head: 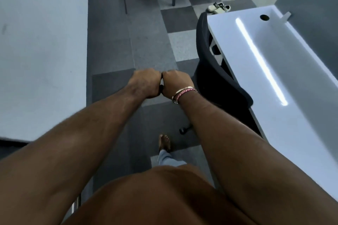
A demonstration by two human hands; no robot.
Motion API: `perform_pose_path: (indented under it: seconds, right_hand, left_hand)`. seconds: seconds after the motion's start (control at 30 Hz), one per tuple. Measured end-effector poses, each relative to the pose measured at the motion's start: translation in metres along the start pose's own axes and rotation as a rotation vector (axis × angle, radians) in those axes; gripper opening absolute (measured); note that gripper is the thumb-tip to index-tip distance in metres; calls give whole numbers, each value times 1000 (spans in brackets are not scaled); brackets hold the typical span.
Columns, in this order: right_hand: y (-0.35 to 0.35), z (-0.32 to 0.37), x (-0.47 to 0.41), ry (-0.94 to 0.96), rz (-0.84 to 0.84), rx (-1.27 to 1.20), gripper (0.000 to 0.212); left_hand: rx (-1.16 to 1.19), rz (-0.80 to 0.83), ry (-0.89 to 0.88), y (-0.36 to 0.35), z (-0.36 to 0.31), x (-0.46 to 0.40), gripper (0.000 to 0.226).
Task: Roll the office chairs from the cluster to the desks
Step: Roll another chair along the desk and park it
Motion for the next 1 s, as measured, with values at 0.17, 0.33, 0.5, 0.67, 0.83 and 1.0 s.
perform_pose_path:
  seconds: [0.17,0.33,0.5,0.67,0.83,1.0]
  right_hand:
    - [20,-62,-132,-29,5,-39,29]
    - [33,-123,-235,-111,19,-53,25]
    - [32,-193,-338,-260,12,-56,22]
    - [42,-271,-444,-463,1,-78,23]
    - [61,-338,-523,-615,-34,-141,26]
    - [77,-434,-579,-745,-47,-113,23]
  left_hand:
    - [0,24,32,47,24,-135,37]
    - [-39,34,-26,82,37,-257,35]
    - [-111,25,-153,105,40,-400,32]
    - [-169,2,-365,141,40,-553,30]
    - [-249,-8,-535,184,27,-672,24]
    - [-281,-14,-691,217,-25,-787,23]
Point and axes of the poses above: each hand's wrist, its own x-axis away from the middle knuckle, its own y-axis out of the back of the hand, z = x × y, the point moved 1 cm from there along -x, towards the middle knuckle, and after that the axes turned 6 degrees about y, right-handed, at the moved point
